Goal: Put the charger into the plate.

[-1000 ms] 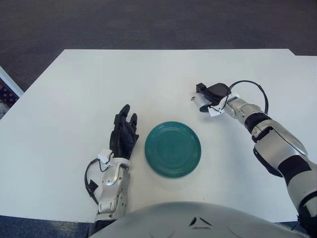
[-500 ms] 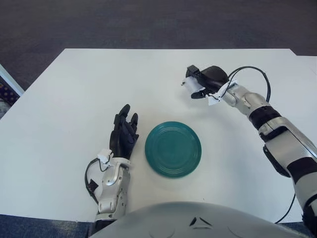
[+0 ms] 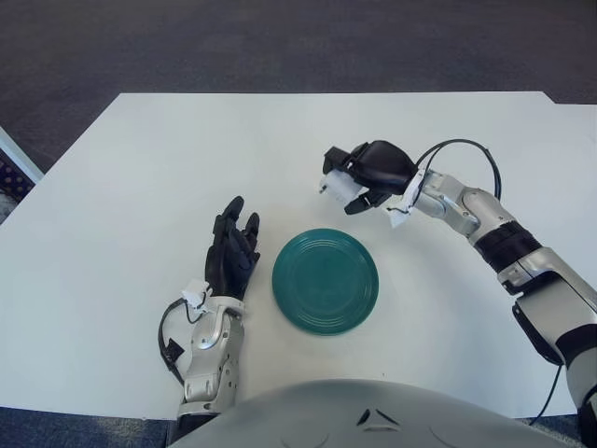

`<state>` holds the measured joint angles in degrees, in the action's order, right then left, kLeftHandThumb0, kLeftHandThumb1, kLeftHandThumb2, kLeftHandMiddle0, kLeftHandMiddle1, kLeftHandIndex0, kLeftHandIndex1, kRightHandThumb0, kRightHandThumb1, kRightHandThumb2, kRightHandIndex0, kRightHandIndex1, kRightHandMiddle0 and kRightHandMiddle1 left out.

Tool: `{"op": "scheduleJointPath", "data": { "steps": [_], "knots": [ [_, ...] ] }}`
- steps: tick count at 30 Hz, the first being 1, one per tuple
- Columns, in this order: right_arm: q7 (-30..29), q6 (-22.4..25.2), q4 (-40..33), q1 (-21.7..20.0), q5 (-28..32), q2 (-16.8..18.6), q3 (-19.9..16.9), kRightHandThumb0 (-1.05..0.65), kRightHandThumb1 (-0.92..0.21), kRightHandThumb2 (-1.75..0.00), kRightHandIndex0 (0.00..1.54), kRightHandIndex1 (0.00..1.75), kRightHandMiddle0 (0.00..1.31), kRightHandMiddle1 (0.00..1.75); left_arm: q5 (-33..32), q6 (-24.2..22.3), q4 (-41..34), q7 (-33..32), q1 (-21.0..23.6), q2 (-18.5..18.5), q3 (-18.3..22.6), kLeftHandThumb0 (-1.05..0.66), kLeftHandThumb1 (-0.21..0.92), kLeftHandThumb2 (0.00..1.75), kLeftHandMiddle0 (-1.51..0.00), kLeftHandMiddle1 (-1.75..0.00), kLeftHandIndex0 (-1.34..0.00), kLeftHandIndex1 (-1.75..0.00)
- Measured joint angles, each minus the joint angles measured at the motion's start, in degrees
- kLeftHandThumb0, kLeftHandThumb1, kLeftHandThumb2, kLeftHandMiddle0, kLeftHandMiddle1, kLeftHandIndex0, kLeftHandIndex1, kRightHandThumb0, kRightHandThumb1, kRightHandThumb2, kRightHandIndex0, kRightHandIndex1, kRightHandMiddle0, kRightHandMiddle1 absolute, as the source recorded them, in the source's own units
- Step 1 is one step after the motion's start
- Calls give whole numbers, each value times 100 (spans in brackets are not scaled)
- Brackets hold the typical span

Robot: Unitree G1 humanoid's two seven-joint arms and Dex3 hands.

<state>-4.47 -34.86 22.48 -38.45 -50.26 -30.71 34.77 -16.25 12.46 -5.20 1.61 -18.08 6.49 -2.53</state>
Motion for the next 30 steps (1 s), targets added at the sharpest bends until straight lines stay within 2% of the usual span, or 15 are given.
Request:
{"op": "scheduleJointPath", "data": {
  "steps": [7,13,20,30],
  "knots": [
    [640,-39,-1214,597,156,-78,-63,-60,-92,-73,102,175,84,175,105,0,-21,-120,11,5,7,-96,92,86,-43,-4,0,-68],
    [1043,-103,-1977,1028,271,58,-72,-55,-92,-70,105,175,84,175,90,-1,-53,-144,14,8,-5,-97,92,85,-43,-3,0,-68],
    [1145,-209,-2066,1162,255,129,-77,-49,-92,-68,113,175,84,175,96,2,-147,-241,14,10,-82,-101,92,85,-40,-1,-2,-69],
    [1314,-507,-1959,1278,252,143,-67,-53,-92,-70,119,175,90,175,115,3,-262,-371,-11,3,-225,-104,92,87,-42,-2,-3,-69]
  ]
}}
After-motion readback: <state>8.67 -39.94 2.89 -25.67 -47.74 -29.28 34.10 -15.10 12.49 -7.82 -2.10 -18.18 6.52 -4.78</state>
